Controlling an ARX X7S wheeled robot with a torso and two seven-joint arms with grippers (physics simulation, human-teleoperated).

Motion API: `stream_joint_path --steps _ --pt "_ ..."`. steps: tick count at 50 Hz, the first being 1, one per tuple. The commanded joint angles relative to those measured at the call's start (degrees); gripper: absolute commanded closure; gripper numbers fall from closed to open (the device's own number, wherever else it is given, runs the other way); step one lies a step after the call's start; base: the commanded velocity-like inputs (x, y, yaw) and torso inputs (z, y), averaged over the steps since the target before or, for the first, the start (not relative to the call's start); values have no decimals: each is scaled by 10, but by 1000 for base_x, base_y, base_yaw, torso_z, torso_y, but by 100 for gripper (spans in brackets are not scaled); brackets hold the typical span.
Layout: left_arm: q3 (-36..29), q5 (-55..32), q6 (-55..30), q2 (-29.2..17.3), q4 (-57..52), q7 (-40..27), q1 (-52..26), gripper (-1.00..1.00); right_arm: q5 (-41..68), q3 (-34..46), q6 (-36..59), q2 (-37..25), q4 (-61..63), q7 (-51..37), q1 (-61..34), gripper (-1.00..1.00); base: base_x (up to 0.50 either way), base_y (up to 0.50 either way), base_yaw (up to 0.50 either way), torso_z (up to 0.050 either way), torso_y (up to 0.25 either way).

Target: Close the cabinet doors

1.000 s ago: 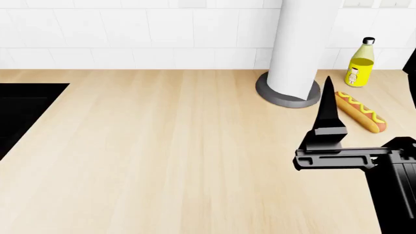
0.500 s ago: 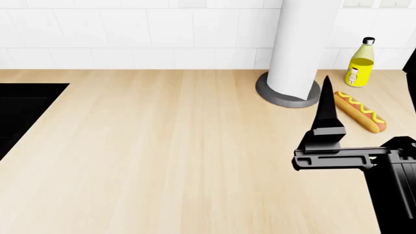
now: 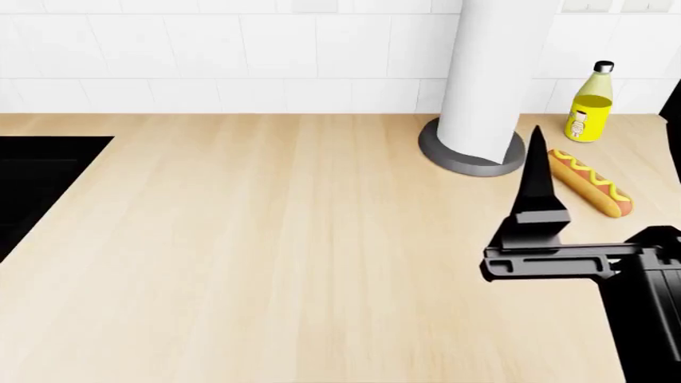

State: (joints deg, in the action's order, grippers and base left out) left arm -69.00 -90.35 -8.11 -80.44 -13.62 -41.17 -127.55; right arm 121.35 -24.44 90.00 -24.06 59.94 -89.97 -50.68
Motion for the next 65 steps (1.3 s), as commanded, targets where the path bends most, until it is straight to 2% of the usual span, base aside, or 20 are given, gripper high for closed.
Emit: stream_joint_path --steps 1,11,25,55,65 --pt "19 -4 -60 99 54 14 -21 -100 12 -14 0 -2 1 0 4 -100 0 0 0 0 0" --pt "28 1 -73 167 75 12 -25 -100 34 -44 0 -7 1 0 14 -100 0 0 0 1 0" --pt "37 6 -76 235 97 14 -15 -100 58 -76 0 -15 1 0 20 -100 0 0 0 1 0" --pt "29 45 -83 347 164 41 3 -100 79 -102 0 -18 1 0 21 -100 0 0 0 2 0" --pt "31 49 -90 375 194 50 -2 -100 142 -157 0 -47 1 0 -10 -100 0 0 0 1 0"
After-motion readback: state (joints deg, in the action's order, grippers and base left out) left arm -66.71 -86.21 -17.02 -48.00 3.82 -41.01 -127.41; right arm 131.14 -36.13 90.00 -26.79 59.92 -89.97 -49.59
